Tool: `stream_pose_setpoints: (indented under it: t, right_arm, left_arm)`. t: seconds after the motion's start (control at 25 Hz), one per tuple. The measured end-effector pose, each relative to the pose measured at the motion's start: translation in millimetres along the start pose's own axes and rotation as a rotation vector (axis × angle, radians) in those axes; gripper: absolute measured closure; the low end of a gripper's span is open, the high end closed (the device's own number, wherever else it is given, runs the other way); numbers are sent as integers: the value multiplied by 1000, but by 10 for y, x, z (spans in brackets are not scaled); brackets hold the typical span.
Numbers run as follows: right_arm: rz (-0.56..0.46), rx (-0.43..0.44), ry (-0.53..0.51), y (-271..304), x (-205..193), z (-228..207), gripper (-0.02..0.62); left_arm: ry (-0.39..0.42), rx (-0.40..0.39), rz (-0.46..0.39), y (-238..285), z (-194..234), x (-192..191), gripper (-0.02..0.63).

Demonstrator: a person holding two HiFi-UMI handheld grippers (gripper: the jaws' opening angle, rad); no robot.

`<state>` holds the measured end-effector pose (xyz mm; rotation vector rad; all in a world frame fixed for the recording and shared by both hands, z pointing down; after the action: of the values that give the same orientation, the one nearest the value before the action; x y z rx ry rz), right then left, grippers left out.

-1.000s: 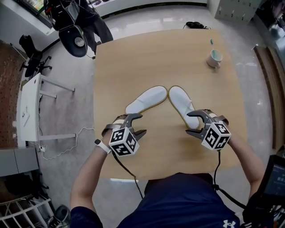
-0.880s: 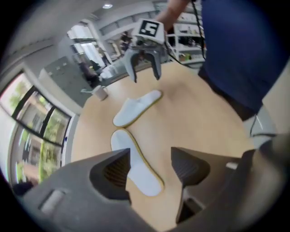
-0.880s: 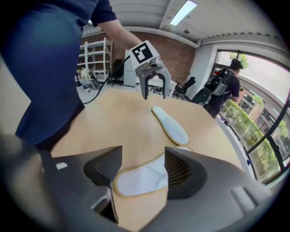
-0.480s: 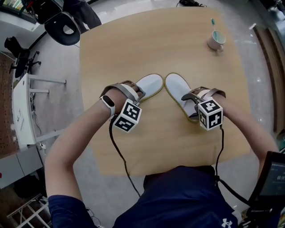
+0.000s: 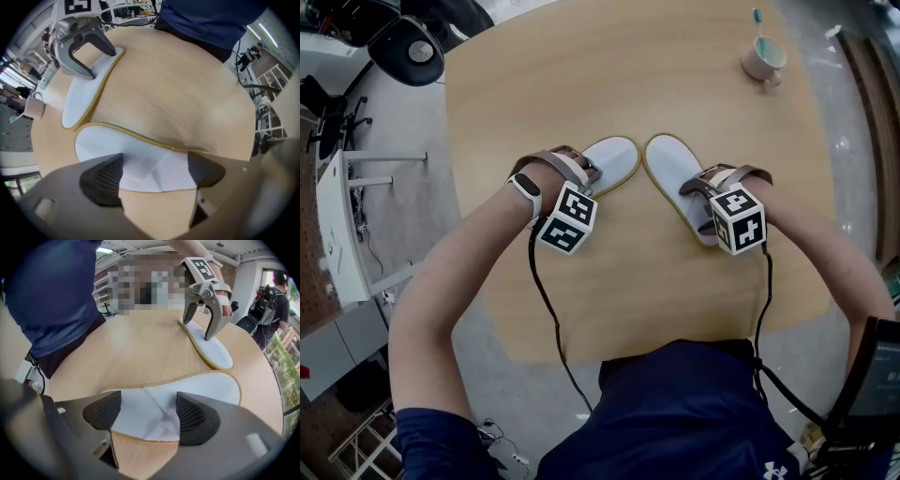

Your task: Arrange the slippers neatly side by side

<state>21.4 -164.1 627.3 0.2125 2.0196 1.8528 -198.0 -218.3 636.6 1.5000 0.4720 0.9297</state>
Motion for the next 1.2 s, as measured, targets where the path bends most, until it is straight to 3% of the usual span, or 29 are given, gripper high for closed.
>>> stream_pose_setpoints:
  t: [0.24, 0.6, 0.88, 1.2]
  right_arm:
    - [-21, 10, 32, 10, 32, -22, 219]
    - [-62, -17, 141, 94, 8, -27, 218]
    - [-76, -28, 203, 131, 98, 30, 218]
    - [-80, -57, 330, 154, 226, 26, 218]
  left_arm:
    - [-56, -63, -17, 14, 33, 28, 177]
    - [-280, -82, -60, 70, 68, 173, 189]
    - [-535, -163, -75, 44, 157, 323, 189]
    - [-907, -190, -231, -69, 55, 623, 189]
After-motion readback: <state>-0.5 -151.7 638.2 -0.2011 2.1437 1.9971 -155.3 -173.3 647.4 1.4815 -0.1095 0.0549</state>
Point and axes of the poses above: the fingertips, and each gripper's own axes: y forward along the fingers, z to its left, x out of its top, the point moved 6 cm from there along -y, backward along the fingers, and after that the axes turned 14 degrees about z, right-handed, at the moved point
